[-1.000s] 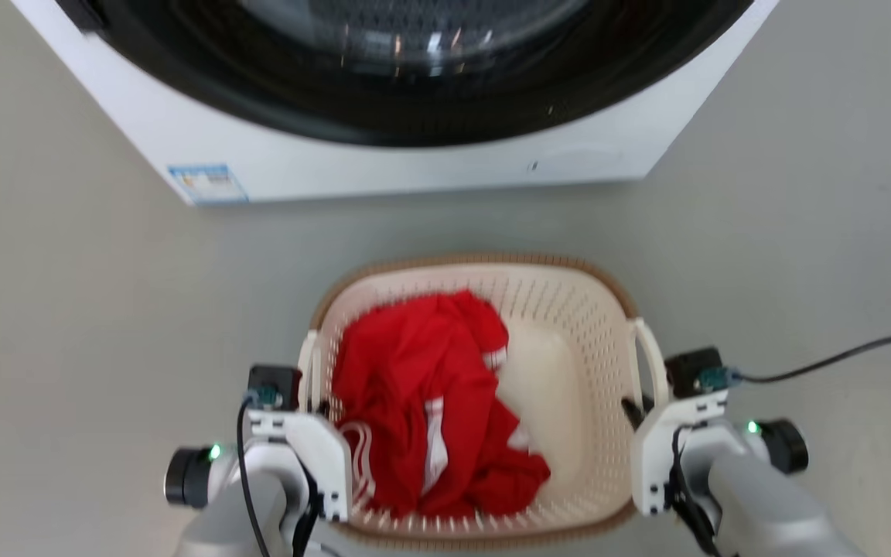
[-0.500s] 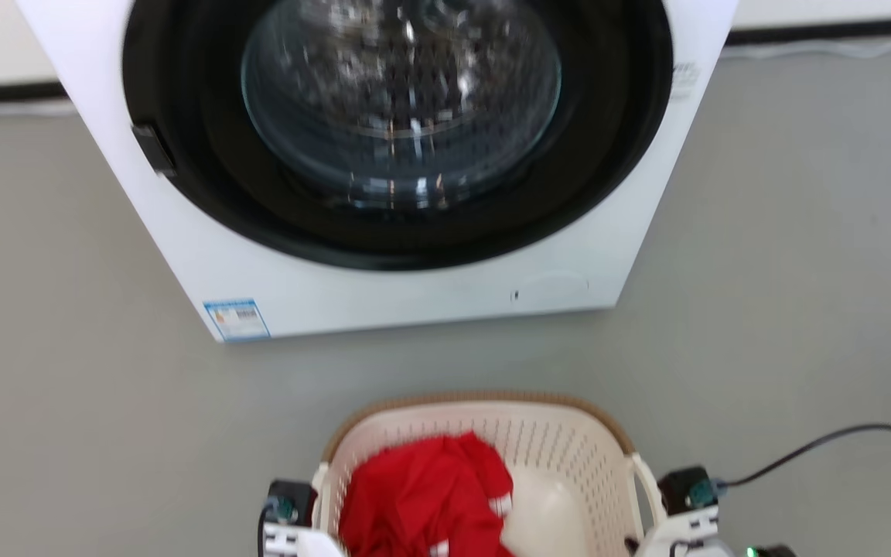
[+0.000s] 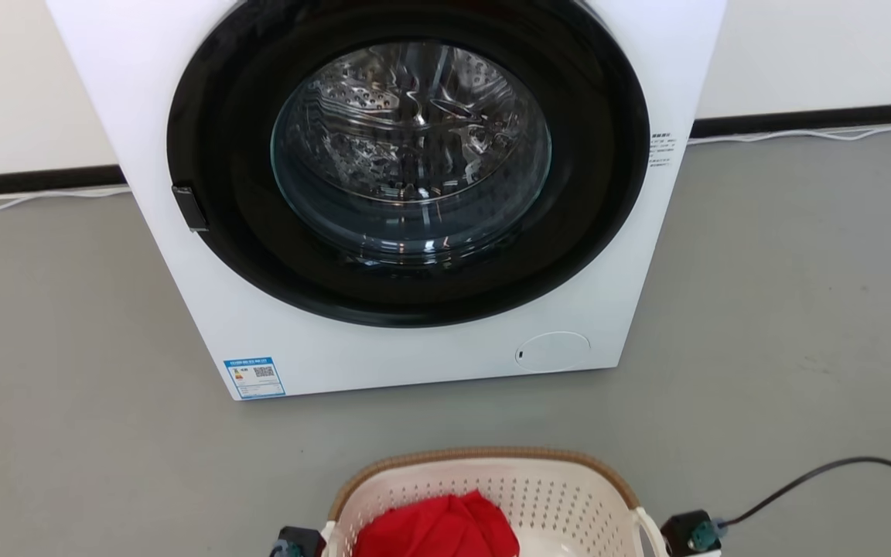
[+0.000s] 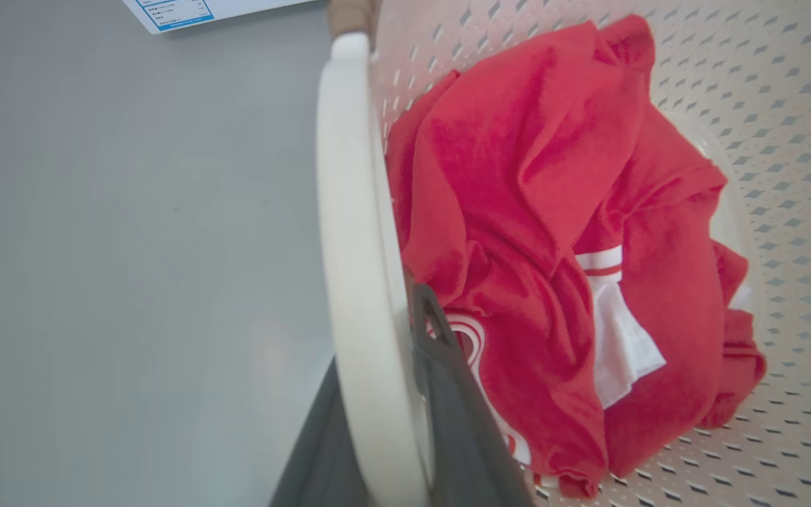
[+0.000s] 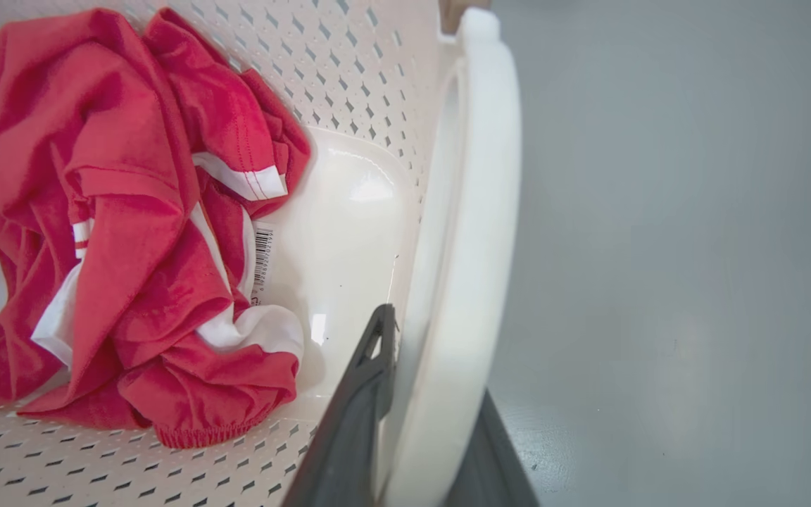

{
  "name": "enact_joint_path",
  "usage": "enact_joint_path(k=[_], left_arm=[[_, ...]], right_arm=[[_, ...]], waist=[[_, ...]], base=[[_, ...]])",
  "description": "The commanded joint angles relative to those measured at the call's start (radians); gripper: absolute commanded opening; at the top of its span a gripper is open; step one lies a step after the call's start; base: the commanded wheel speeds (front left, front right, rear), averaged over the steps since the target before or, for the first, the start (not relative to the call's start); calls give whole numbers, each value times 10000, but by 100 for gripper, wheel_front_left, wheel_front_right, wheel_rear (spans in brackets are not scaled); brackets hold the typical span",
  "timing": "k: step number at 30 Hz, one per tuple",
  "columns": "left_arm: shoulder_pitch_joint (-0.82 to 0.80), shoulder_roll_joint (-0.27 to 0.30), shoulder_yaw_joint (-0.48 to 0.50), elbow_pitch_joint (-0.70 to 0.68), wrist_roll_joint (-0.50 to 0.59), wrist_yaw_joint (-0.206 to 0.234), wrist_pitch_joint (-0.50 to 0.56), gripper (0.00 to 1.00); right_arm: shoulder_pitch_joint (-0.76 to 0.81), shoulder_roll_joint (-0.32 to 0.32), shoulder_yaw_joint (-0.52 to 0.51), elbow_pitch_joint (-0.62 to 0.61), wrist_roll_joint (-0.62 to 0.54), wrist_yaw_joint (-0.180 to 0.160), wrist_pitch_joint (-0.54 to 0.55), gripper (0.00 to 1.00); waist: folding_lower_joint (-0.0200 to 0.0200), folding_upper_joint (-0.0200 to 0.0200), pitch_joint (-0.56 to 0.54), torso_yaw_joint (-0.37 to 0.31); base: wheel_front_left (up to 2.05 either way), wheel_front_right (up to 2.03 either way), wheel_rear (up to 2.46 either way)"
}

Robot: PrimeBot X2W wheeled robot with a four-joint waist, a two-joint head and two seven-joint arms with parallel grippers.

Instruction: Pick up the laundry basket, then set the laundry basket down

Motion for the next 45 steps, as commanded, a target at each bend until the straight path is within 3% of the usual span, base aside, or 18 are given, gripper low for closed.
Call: enact_joint_path(k=[1, 45], left_arm=[[-92, -65, -65, -270, 75, -176, -34, 0], [-211, -65, -1561, -149, -1286, -156, -134, 0]], right_arm=[[-45, 185, 279, -226, 2, 79, -73, 0], [-71, 185, 916, -61, 454, 79, 16, 0]], waist=[[0, -1, -65, 2], [0, -1, -363, 198]], base=[[0, 0, 0], [0, 0, 0]])
